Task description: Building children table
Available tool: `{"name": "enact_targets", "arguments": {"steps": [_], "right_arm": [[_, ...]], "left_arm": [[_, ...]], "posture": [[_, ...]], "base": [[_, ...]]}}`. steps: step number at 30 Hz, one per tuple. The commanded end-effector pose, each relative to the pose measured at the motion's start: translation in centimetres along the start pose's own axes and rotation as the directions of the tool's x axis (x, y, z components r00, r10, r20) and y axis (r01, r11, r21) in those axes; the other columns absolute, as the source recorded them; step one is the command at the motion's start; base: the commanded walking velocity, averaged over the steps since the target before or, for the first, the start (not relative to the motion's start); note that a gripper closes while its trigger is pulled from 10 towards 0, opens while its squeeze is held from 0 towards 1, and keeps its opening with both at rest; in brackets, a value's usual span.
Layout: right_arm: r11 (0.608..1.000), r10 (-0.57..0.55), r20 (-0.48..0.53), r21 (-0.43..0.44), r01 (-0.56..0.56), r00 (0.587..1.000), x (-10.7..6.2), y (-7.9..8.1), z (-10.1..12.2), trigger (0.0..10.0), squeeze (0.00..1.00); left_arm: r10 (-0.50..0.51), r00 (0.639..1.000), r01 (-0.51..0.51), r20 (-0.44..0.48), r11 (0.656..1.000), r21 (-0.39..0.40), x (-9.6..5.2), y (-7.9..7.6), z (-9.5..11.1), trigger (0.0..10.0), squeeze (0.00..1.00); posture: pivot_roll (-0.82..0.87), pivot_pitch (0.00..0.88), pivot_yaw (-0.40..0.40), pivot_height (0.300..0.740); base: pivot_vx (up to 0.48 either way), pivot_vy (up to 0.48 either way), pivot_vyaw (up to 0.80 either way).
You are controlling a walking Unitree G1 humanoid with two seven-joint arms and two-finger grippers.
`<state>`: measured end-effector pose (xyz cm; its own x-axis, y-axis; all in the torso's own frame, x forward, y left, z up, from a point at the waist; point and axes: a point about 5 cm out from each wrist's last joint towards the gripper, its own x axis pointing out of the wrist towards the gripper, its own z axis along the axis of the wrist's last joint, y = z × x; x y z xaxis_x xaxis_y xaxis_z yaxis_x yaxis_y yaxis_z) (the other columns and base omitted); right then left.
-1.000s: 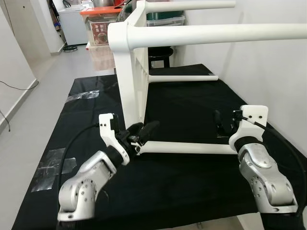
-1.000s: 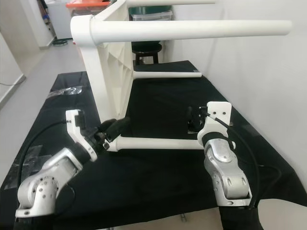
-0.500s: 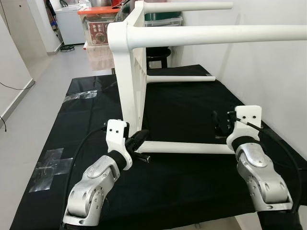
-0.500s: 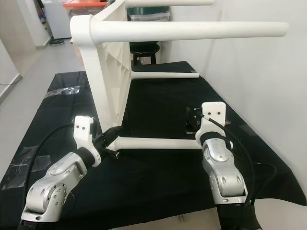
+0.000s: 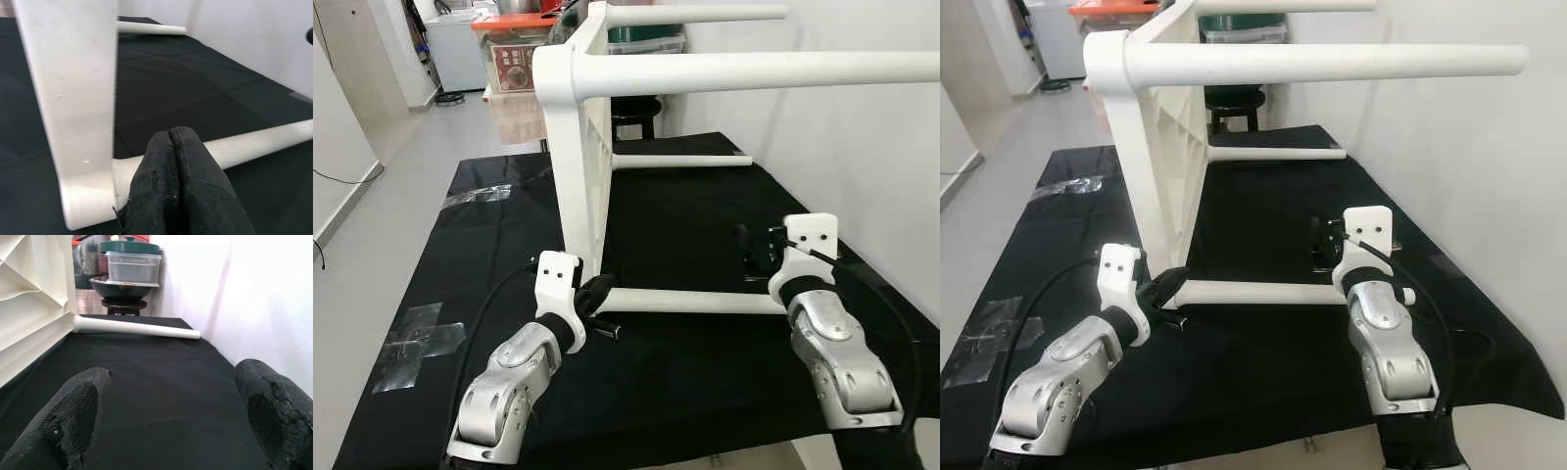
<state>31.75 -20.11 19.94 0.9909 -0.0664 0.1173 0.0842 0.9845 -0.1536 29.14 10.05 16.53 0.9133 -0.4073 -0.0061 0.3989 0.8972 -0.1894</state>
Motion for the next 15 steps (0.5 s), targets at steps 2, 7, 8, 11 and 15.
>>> {"name": "enact_targets", "arguments": {"steps": [2, 7, 8, 11, 15], "right_arm": [[1.000, 0.024, 0.006, -0.003, -0.024, 1.000, 0.06, 0.63, -0.05, 10.0, 0.00], [0.999, 0.046, 0.005, -0.001, -0.045, 0.999, 0.06, 1.09, -0.16, 10.0, 0.00], [0.999, 0.050, 0.006, -0.001, -0.050, 0.999, 0.08, 1.17, -0.17, 10.0, 0.00], [0.998, 0.058, 0.008, -0.006, -0.058, 0.998, 0.11, 1.23, -0.15, 10.0, 0.00], [0.998, 0.057, 0.012, -0.015, -0.057, 0.998, 0.19, 1.03, -0.18, 10.0, 0.00]], "left_arm": [[0.037, 0.999, -0.037, -0.006, 0.999, 0.005, -0.17, 0.51, -0.32, 10.0, 0.00], [0.046, 0.999, -0.046, 0.016, 0.999, 0.027, -0.46, 0.87, 0.04, 10.0, 0.00], [0.048, 0.999, -0.049, 0.018, 0.998, 0.044, -0.48, 0.89, 0.10, 10.0, 0.00], [0.090, 0.995, -0.090, 0.041, 0.996, 0.015, -0.45, 1.23, 0.32, 10.0, 0.00], [0.097, 0.995, -0.097, 0.005, 0.994, 0.045, -0.32, 1.37, -0.17, 10.0, 0.00]], "posture": [[-0.03, 0.011, -0.005, 0.740], [-0.02, 0.012, -0.007, 0.740], [-0.02, 0.012, -0.004, 0.740], [-0.02, 0.011, 0.000, 0.740], [-0.02, 0.008, -0.001, 0.740]], "base": [[0.000, 0.000, 0.00], [0.000, -0.244, 0.00], [0.000, -0.472, 0.00], [0.000, -0.217, 0.00], [0.000, 0.000, 0.00]]}}
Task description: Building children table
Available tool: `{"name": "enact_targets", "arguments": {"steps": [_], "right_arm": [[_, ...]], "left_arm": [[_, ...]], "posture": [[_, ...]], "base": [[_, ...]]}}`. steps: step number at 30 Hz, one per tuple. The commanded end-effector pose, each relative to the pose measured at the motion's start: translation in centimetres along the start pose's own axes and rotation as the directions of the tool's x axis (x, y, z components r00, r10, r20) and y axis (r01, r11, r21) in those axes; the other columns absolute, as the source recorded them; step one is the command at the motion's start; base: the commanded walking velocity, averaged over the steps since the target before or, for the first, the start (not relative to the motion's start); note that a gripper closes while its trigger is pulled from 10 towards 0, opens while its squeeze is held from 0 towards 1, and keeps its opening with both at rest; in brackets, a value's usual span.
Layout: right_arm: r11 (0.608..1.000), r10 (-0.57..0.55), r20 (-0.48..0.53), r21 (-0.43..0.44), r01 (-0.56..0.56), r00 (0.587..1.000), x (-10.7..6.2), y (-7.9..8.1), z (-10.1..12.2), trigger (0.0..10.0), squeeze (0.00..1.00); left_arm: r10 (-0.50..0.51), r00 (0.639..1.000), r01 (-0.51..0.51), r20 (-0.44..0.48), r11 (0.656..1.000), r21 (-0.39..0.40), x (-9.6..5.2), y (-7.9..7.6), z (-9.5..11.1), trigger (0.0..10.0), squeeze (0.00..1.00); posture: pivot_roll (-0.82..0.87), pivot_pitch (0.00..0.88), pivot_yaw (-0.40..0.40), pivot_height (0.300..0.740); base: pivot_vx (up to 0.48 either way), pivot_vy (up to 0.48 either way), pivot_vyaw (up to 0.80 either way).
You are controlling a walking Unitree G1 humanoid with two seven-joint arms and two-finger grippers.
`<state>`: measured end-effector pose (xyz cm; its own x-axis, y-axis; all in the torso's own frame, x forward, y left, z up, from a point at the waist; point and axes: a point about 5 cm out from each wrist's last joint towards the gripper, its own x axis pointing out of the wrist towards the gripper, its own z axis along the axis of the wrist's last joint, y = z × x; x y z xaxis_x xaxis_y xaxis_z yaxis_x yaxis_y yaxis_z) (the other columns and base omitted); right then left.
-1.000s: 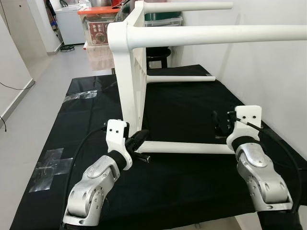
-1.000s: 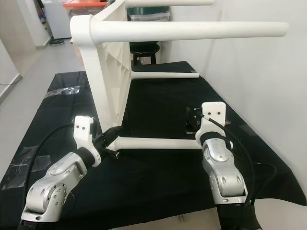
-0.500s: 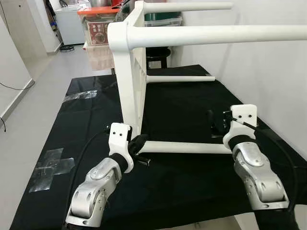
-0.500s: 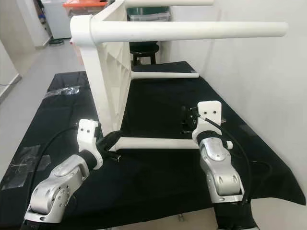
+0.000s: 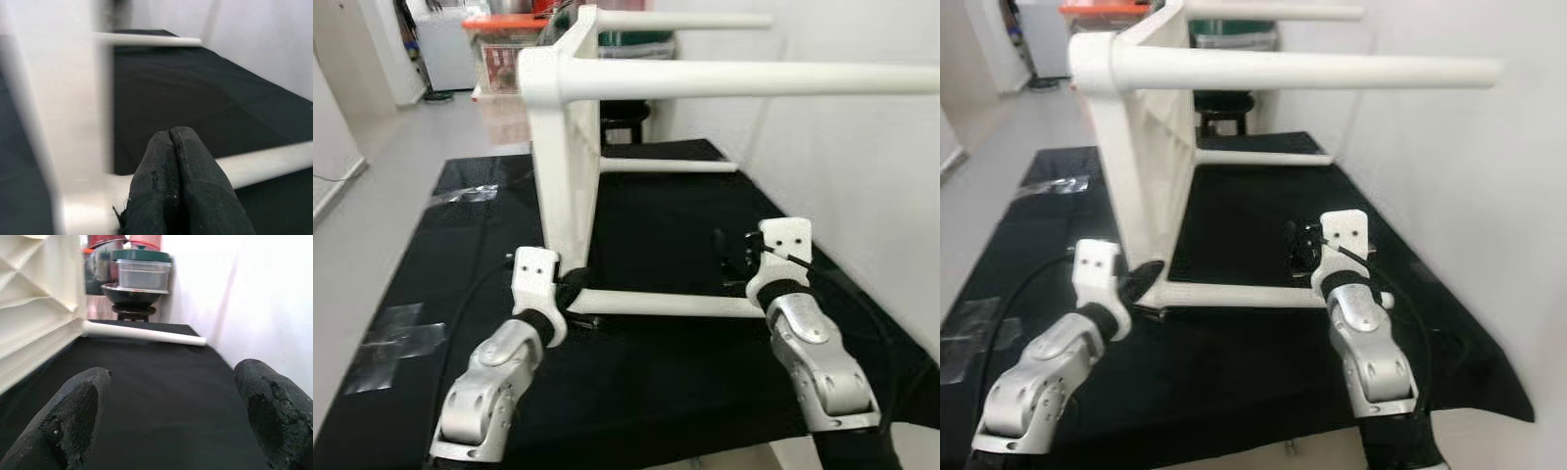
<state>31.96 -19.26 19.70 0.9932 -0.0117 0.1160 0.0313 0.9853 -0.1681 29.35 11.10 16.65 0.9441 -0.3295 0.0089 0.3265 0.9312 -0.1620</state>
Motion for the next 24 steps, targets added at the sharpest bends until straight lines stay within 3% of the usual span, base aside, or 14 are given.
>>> {"name": "enact_targets", "arguments": {"steps": [1, 15, 24], "right_arm": [[1.000, 0.003, 0.005, -0.007, -0.003, 1.000, 0.1, 0.1, -0.1, 10.0, 0.00], [0.999, 0.043, 0.022, 0.032, -0.044, 0.999, 0.0, 0.6, 0.1, 10.0, 0.00], [0.998, 0.045, 0.006, 0.040, -0.045, 0.999, -0.1, 1.2, -0.2, 10.0, 0.00]], "left_arm": [[0.017, 1.000, -0.016, -0.026, 1.000, 0.019, -0.1, 0.4, -0.5, 10.0, 0.00], [0.034, 0.999, -0.032, -0.035, 0.998, 0.051, -1.2, 1.5, -0.8, 10.0, 0.00], [-0.007, 1.000, 0.009, -0.021, 0.996, 0.092, -1.2, 0.8, -0.7, 10.0, 0.00]], "posture": [[-0.02, 0.008, -0.001, 0.740], [-0.02, 0.000, -0.004, 0.740], [-0.02, 0.000, 0.002, 0.740]], "base": [[0.000, 0.000, 0.00], [0.062, 0.000, 0.11], [0.000, -0.082, 0.00]]}}
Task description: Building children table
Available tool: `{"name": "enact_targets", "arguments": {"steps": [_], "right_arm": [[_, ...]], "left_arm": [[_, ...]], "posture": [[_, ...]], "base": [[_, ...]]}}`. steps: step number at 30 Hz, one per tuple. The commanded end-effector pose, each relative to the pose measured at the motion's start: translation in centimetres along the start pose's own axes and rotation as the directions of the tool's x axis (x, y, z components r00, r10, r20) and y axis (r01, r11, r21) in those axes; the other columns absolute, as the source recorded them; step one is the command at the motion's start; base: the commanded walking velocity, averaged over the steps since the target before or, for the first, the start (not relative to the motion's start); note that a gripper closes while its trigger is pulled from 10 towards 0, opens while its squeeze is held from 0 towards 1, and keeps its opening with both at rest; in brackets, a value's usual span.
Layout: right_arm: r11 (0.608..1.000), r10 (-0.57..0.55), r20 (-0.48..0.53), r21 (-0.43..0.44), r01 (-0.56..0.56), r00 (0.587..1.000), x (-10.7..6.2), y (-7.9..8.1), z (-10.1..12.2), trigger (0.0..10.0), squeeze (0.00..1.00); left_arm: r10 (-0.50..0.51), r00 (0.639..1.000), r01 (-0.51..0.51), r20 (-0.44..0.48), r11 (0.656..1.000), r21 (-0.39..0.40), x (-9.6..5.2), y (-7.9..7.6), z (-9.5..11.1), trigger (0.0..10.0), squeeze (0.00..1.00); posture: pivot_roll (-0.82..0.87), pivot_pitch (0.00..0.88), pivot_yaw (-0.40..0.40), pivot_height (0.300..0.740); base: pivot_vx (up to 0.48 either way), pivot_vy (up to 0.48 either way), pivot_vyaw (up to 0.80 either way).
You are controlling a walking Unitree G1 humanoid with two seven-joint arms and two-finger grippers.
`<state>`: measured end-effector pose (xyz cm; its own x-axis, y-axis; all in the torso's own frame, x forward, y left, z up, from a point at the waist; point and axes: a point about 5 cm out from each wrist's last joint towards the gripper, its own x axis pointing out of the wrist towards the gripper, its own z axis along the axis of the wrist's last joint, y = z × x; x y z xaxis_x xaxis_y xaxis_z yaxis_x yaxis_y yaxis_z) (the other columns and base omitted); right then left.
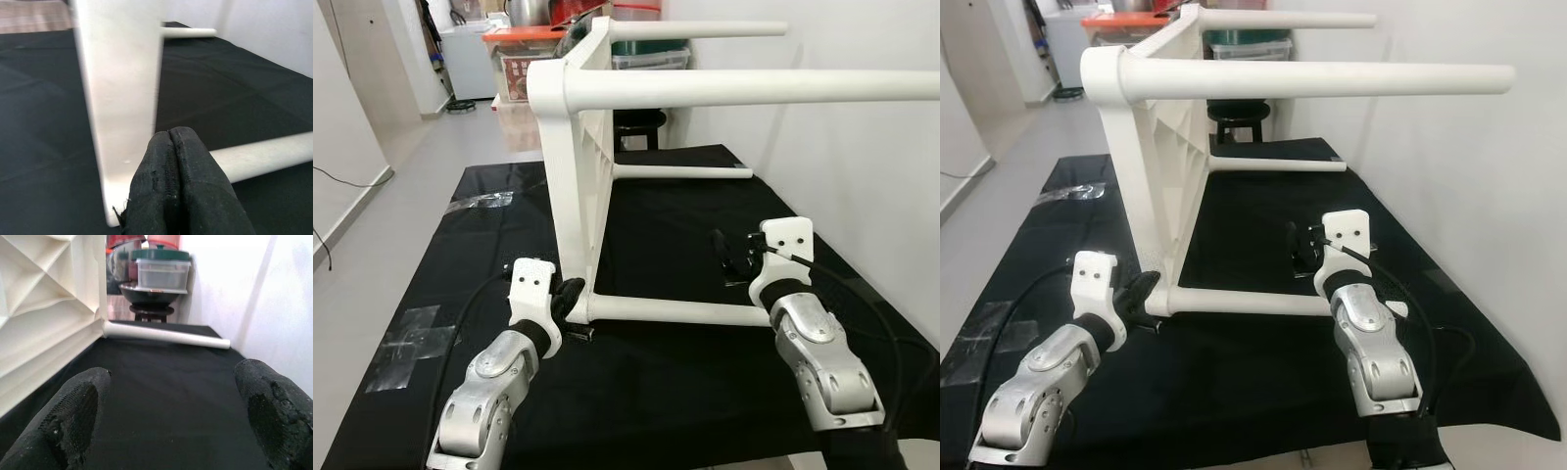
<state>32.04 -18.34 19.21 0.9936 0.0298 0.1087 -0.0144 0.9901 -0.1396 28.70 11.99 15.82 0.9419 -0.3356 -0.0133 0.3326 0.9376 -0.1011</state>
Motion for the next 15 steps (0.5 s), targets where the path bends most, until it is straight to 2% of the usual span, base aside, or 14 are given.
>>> {"name": "enact_targets", "arguments": {"steps": [1, 5, 9, 15], "right_arm": [[1.000, 0.003, 0.006, 0.006, -0.003, 1.000, -0.06, 0.21, 0.09, 10.0, 0.00], [1.000, 0.017, 0.015, 0.018, -0.017, 1.000, -0.09, 0.36, 0.23, 10.0, 0.00], [0.999, 0.029, 0.017, 0.016, -0.030, 0.999, -0.12, 0.50, 0.27, 10.0, 0.00], [0.999, 0.041, 0.017, 0.015, -0.041, 0.999, -0.16, 0.57, 0.29, 10.0, 0.00]], "left_arm": [[-0.005, 1.000, 0.004, 0.002, 1.000, 0.031, -0.27, 0.02, -0.05, 10.0, 0.00], [-0.023, 1.000, 0.023, -0.008, 0.998, 0.061, -0.10, -0.24, -0.11, 10.0, 0.00], [-0.014, 1.000, 0.014, 0.004, 0.999, 0.039, 0.01, -0.35, 0.02, 10.0, 0.00], [0.017, 1.000, -0.017, 0.004, 0.999, 0.037, 0.10, -0.04, 0.08, 10.0, 0.00]], "posture": [[-0.02, 0.000, 0.002, 0.740], [-0.02, 0.000, 0.005, 0.740], [-0.02, 0.000, 0.004, 0.740], [-0.02, 0.000, 0.002, 0.740]], "base": [[0.000, -0.469, 0.00], [0.000, -0.469, 0.00], [0.000, -0.303, 0.00], [0.000, 0.000, 0.00]]}}
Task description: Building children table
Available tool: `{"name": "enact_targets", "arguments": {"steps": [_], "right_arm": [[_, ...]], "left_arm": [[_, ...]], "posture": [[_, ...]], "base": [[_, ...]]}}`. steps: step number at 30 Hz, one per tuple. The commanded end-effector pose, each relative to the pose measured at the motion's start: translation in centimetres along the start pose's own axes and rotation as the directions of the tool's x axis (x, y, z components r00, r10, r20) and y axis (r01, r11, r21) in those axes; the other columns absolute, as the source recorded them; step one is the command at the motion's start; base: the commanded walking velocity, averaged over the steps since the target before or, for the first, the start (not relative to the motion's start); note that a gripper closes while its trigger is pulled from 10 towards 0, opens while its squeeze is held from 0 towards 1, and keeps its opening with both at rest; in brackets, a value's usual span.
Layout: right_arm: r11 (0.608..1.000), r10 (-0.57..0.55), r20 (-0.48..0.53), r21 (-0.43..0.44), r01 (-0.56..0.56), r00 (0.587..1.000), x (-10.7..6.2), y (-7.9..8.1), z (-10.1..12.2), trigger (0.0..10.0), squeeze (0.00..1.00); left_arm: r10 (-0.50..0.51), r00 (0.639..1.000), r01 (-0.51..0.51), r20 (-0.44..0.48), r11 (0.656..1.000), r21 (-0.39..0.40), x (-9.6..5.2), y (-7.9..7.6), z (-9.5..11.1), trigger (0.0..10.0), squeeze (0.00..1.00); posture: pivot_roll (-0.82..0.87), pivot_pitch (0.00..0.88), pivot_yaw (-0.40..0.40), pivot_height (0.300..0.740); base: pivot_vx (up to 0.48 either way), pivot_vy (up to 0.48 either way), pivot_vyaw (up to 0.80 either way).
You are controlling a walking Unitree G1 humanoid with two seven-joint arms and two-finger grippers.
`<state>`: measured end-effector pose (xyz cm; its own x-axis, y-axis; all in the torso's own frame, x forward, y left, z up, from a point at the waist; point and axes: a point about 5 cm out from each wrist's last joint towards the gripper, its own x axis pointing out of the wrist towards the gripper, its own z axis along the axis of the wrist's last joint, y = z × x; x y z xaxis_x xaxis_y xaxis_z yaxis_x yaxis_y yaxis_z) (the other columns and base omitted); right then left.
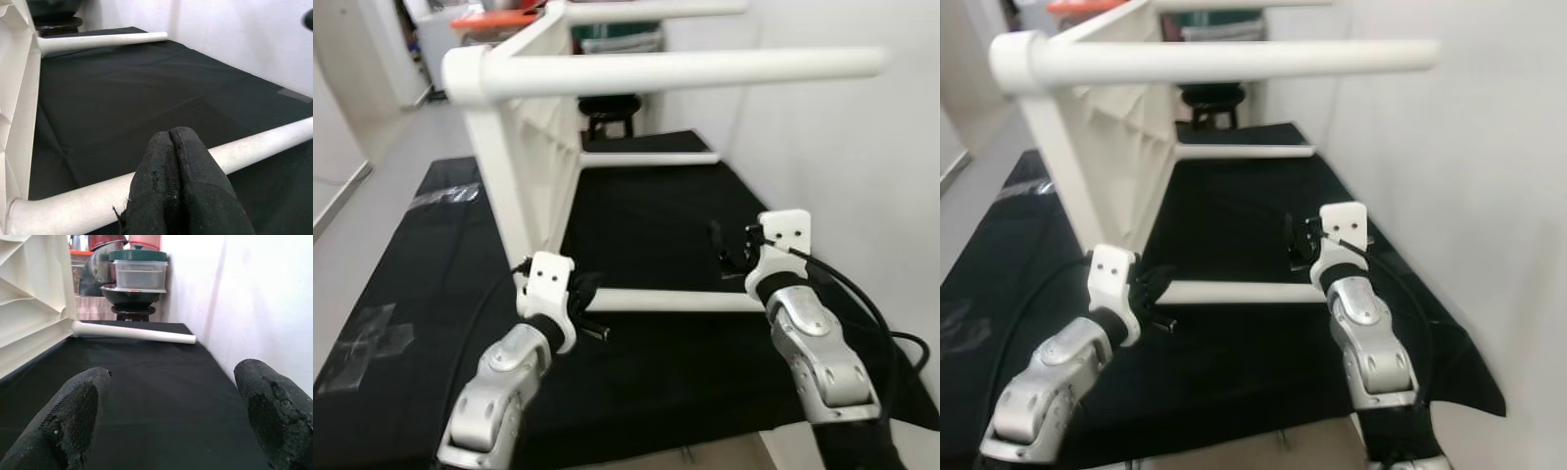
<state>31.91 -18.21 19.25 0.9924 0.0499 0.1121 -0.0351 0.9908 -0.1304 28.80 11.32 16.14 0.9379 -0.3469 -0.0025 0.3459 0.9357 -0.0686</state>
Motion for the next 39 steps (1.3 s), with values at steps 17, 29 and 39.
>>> {"name": "enact_targets", "arguments": {"steps": [17, 29, 39], "right_arm": [[0.997, 0.074, 0.029, 0.008, -0.075, 0.997, -0.1, 0.2, 0.4, 10.0, 0.00], [0.993, 0.105, 0.024, 0.042, -0.106, 0.994, -0.1, 0.9, 0.4, 10.0, 0.00], [0.956, 0.292, 0.116, -0.003, -0.294, 0.949, -1.1, 1.5, 1.9, 10.0, 0.00]], "left_arm": [[0.041, 0.999, -0.041, 0.007, 0.999, 0.003, -0.4, 1.1, 0.1, 10.0, 0.00], [0.021, 1.000, -0.021, 0.004, 1.000, -0.005, -0.5, 0.8, 0.1, 10.0, 0.00], [0.128, 0.992, -0.127, -0.011, 0.991, 0.050, -1.3, 2.1, -0.2, 10.0, 0.00]], "posture": [[-0.01, 0.000, -0.003, 0.740], [-0.01, 0.000, 0.002, 0.740], [-0.01, 0.004, 0.005, 0.740]], "base": [[0.112, 0.000, 0.22], [0.137, 0.000, 0.13], [0.000, 0.000, 0.00]]}}
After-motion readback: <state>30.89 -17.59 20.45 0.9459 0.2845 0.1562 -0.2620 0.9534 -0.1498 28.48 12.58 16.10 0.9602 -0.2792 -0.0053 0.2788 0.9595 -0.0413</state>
